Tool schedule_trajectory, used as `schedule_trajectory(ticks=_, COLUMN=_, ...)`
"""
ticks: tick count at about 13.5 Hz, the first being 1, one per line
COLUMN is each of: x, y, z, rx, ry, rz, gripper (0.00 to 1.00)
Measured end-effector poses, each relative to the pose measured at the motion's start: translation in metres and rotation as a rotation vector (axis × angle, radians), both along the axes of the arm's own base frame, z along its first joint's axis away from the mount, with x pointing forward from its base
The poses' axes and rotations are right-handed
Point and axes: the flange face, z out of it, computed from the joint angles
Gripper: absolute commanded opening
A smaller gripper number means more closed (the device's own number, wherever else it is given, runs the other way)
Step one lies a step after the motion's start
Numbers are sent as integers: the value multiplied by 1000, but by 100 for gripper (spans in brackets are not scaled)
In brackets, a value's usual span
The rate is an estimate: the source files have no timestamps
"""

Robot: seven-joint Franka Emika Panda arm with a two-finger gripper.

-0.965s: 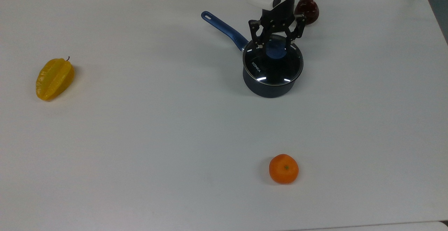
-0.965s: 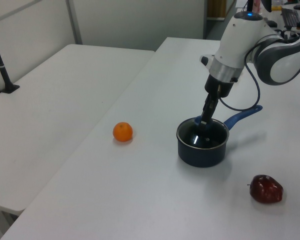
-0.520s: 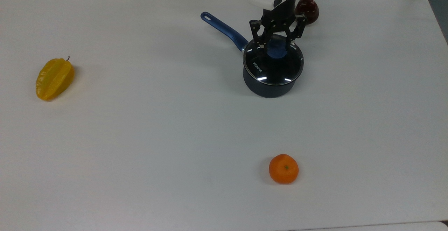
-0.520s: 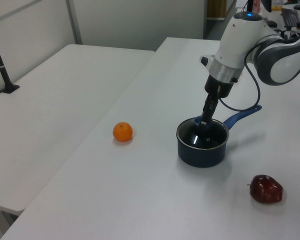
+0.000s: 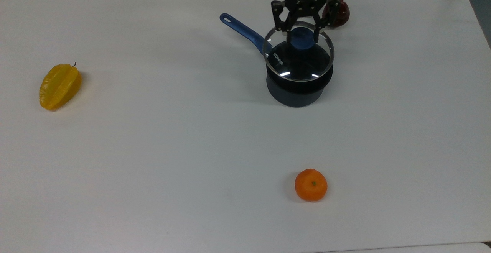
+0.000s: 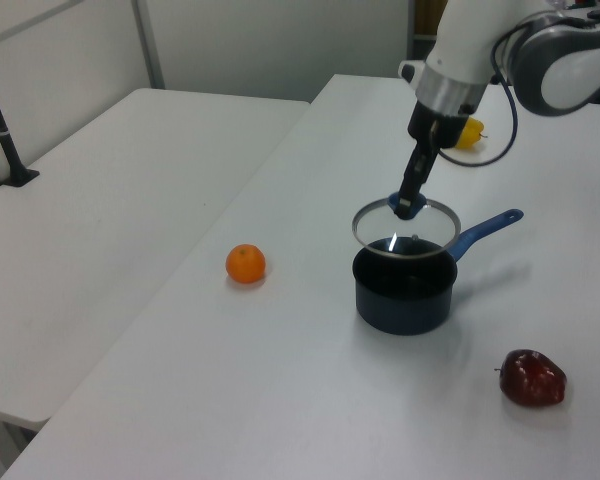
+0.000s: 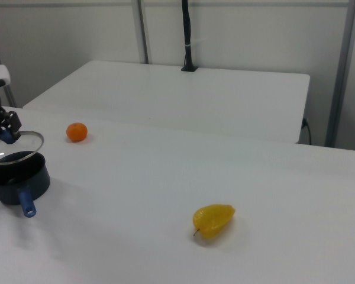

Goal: Open lid
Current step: 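Lift the glass lid off the saucepan and carry it beside the pot, then lower the glass lid onto the table beside the saucepan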

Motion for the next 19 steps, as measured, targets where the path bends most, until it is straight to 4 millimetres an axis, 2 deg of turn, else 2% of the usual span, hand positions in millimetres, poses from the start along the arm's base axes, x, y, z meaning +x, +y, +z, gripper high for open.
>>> schedule_trajectory(ticks=1, x=6, y=-15, z=6, rx=1, ry=-5, rz=-28, gripper=33)
schedule_trajectory(ticks=3, x=30, y=-83, z=13, rx=-6, ry=-11, rz=-127, gripper=33)
schedule_trajectory(ticks=5, x=43, y=-134, z=10, rx=-21, ry=-8, rz=-172, gripper=33)
schedule_trajectory(ticks=7, x=53, y=-197, z=1, rx=-43, ry=8, rz=-218, gripper=33)
schedule_trajectory(ticks=9, x=57, y=-235, z=-17, rx=-63, ry=39, rz=-228, gripper=34)
schedule_trajectory(ticks=10, x=59, y=-256, z=-35, rx=-72, ry=64, rz=-235, gripper=34)
schedule_trajectory(ticks=12, x=67, y=-275, z=-67, rx=-81, ry=88, rz=-230, gripper=34)
schedule_trajectory(ticks=14, x=75, y=-277, z=-101, rx=-83, ry=103, rz=-218, gripper=34)
schedule_trajectory(ticks=17, x=81, y=-276, z=-131, rx=-83, ry=121, rz=-213, gripper=34)
schedule_trajectory(ticks=19, x=82, y=-276, z=-137, rx=-83, ry=125, rz=-213, gripper=38)
